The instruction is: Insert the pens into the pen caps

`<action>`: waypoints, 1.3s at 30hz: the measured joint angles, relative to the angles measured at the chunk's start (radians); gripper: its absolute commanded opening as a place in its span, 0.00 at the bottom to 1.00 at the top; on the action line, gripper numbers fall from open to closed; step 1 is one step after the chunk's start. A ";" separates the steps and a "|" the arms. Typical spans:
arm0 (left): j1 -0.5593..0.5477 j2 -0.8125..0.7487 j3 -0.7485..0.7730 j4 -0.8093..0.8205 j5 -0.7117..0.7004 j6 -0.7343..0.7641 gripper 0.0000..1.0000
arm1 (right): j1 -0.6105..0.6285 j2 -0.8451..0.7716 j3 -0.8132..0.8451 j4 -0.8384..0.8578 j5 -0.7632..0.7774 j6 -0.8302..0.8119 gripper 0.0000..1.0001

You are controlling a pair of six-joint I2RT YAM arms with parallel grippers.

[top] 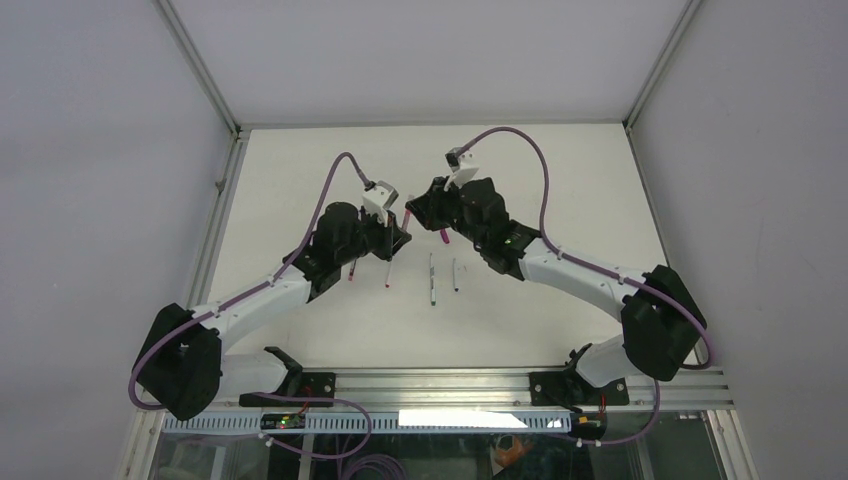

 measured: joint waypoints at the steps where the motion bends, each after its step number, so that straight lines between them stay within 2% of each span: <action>1: 0.000 0.000 0.004 -0.008 0.000 0.003 0.00 | 0.002 0.000 0.000 -0.001 0.006 0.002 0.00; 19: -0.001 0.033 0.062 -0.080 -0.032 0.054 0.00 | 0.046 0.010 0.006 -0.008 0.138 0.011 0.00; 33: 0.000 0.093 0.075 -0.127 -0.114 0.060 0.00 | 0.114 0.135 0.111 -0.120 0.336 0.093 0.00; 36: 0.009 0.099 0.075 -0.129 -0.092 0.062 0.00 | 0.115 0.144 0.117 -0.129 0.333 0.083 0.00; 39: 0.045 0.099 0.075 -0.129 -0.011 0.064 0.00 | 0.115 0.144 0.121 -0.124 0.307 0.040 0.00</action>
